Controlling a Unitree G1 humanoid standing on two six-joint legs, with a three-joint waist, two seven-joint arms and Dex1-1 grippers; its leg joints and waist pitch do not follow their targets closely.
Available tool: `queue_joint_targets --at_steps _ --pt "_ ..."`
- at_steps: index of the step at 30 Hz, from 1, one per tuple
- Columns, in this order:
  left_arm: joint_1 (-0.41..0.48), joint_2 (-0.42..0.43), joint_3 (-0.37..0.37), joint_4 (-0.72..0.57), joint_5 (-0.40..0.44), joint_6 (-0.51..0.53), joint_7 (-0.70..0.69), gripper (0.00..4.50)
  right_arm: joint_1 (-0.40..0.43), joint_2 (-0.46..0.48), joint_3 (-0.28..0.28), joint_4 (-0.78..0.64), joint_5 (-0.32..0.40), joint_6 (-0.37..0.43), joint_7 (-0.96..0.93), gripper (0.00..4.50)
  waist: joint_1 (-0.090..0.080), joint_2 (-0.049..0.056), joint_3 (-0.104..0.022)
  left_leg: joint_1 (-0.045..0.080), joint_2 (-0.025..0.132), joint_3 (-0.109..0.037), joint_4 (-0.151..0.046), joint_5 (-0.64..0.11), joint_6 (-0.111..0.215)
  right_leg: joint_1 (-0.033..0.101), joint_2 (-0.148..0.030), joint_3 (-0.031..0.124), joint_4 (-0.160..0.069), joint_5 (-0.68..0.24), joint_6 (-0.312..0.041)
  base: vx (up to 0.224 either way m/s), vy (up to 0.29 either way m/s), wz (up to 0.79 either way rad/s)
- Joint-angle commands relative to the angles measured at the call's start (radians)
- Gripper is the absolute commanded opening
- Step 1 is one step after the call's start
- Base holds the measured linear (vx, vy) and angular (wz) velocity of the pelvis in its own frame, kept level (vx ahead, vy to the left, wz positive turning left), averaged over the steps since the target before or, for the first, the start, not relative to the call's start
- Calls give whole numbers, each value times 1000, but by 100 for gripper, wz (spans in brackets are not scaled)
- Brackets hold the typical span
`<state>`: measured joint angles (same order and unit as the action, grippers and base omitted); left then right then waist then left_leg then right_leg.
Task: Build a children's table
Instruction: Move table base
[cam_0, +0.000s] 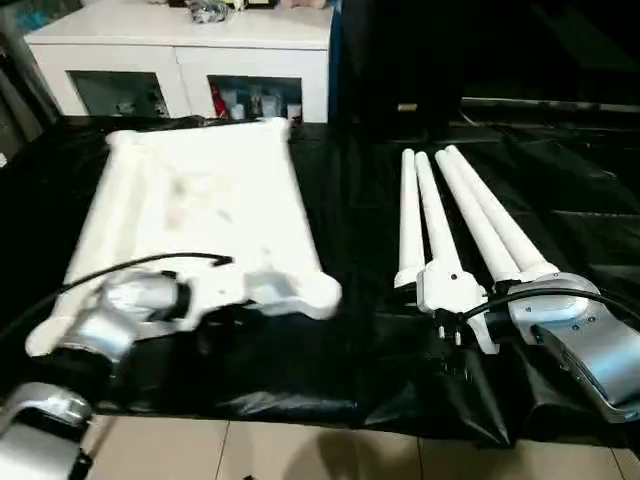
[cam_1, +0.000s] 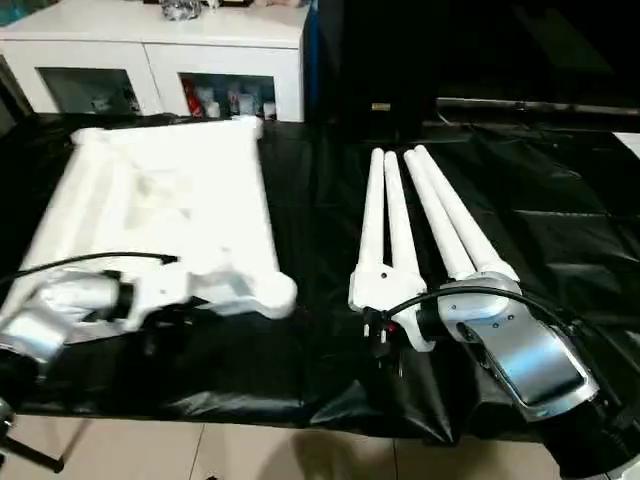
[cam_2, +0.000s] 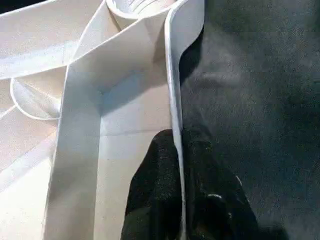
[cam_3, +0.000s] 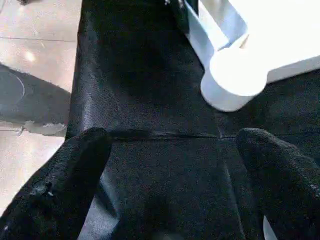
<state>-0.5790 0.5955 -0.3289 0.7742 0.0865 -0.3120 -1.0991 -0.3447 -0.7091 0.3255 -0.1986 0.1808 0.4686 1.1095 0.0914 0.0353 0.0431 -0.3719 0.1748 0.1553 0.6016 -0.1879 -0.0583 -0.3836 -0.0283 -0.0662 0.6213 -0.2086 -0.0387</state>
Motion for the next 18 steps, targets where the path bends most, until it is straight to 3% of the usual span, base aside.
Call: queue_joint_targets --at_steps 1,7,8,9,13,16,17,18 --pt "-41 37 24 -4 32 -57 46 3 -7 -3 9 -18 -10 -6 -4 450 5 4 -61 11 63 -21 -63 -152 45 49 -115 63 -75 -120 -168 0 0 0" --pt "-79 48 15 112 73 -198 102 3 -3 1 9 -21 -14 -9 -6 450 6 3 -59 11 61 -21 -64 -171 39 50 -119 63 -81 -152 -159 0 0 0" --pt "-89 53 6 131 90 -222 112 50 -4 4 8 -20 -14 -13 -7 450 6 1 -59 11 61 -21 -64 -172 38 51 -118 63 -81 -155 -155 0 0 0" --pt "-96 56 6 149 92 -240 105 63 -4 6 8 -19 -14 -16 -8 450 6 2 -59 12 62 -20 -64 -173 37 50 -118 64 -82 -160 -151 0 0 0" --pt "-104 61 47 165 40 -228 61 108 -3 11 6 -18 -13 -19 -14 450 5 3 -60 14 65 -21 -65 -169 28 48 -120 64 -75 -131 -167 0 0 0" --pt "-106 84 63 155 17 -212 25 110 -2 18 1 -21 -5 -18 -18 450 7 3 -58 14 64 -21 -65 -174 25 48 -121 64 -75 -140 -173 0 0 0" --pt "-90 110 90 111 -22 -182 -13 140 1 32 -15 -27 18 -13 -23 450 8 9 -58 15 64 -21 -66 -181 19 47 -121 64 -74 -158 -171 0 0 0" --pt "-90 110 93 109 -26 -181 -15 150 1 33 -16 -28 19 -13 -24 450 8 7 -58 15 66 -21 -67 -185 17 48 -124 66 -75 -159 -173 0 0 0"
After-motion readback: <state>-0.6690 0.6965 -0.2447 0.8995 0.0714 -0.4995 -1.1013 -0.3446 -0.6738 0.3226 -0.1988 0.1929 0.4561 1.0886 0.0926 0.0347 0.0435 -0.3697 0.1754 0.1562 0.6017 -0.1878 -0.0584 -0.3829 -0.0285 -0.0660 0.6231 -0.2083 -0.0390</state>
